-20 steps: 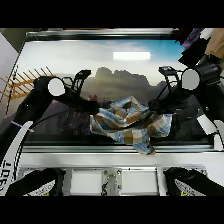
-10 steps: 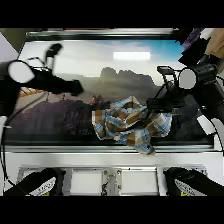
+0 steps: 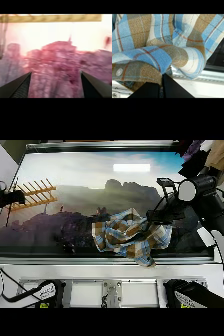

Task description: Fold the clothes and pants, and hang the long-sleeved shirts on hangers.

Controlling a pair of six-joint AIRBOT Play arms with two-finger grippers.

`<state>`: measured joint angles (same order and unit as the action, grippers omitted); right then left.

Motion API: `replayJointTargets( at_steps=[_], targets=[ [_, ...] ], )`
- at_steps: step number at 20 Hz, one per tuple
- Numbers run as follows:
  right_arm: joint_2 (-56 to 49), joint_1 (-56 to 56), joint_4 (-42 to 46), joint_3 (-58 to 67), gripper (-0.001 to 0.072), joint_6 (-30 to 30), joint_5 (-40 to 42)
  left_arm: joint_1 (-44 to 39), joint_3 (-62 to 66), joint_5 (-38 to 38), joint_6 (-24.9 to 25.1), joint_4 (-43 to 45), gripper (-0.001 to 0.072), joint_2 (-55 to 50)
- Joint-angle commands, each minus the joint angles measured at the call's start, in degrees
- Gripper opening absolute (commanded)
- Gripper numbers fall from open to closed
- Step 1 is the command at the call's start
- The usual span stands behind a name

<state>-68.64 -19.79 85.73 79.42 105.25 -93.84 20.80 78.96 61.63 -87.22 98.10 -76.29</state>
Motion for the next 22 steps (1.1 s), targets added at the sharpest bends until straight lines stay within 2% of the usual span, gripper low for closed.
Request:
replayJointTargets(
  at_steps=[1,5,12,16,22],
  targets=[
    [-0.1,0.0,0.0,0.0,0.0021,0.0,0.0,7.3,0.0,-8.7,0.0,2.9,0.0656,-7.1],
    [-0.1,0.0,0.0,0.0,0.0021,0.0,0.0,9.4,0.4,-15.6,0.0,5.2,0.0655,-15.0],
    [-0.1,0.0,0.0,0.0,0.0021,0.0,0.0,10.3,17.2,-3.6,-0.2,13.6,0.0655,-31.6],
    [-0.1,0.0,0.0,0.0,0.0021,0.0,0.0,12.1,26.0,2.1,-0.2,14.4,0.0655,-39.0],
    [-0.1,0.0,0.0,0.0,0.0021,0.0,0.0,13.1,27.4,-2.1,-0.2,13.1,0.0654,-42.5]
  ],
)
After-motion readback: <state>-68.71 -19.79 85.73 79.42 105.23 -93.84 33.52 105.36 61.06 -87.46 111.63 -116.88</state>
